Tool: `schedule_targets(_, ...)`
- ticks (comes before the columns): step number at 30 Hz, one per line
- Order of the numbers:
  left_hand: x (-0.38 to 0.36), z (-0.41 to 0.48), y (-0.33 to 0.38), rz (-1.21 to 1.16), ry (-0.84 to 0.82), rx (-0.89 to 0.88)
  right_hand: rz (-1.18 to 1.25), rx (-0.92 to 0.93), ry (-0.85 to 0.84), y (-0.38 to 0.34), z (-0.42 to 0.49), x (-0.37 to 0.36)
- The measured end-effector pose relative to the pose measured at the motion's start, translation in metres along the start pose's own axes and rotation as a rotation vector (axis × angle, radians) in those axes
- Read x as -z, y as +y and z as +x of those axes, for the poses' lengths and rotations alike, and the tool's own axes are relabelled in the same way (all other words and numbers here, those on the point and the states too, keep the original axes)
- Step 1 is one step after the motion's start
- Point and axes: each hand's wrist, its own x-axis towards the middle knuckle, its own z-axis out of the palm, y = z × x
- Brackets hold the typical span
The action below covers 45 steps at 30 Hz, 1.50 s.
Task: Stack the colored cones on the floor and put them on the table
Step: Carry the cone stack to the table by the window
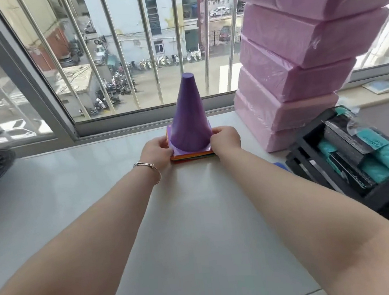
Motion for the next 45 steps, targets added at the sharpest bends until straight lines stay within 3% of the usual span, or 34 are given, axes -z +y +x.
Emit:
schedule_targets(15, 0.001, 0.013, -0.006, 0.138, 0.054, 0.083, 0.036, 0.032, 0.009, -0.006, 0.009, -0.001)
schedule_targets(29, 0.006, 0.008, 0.007, 0.053, 0.065, 0.067, 0.004, 0.082, 0.01, -0.003, 0.016, -0.006)
schedule_targets(45, 0.002, 0.008, 0.004, 0.209, 0.15, 0.048, -0.009, 0.14, -0.12, 0.001, 0.016, 0.003)
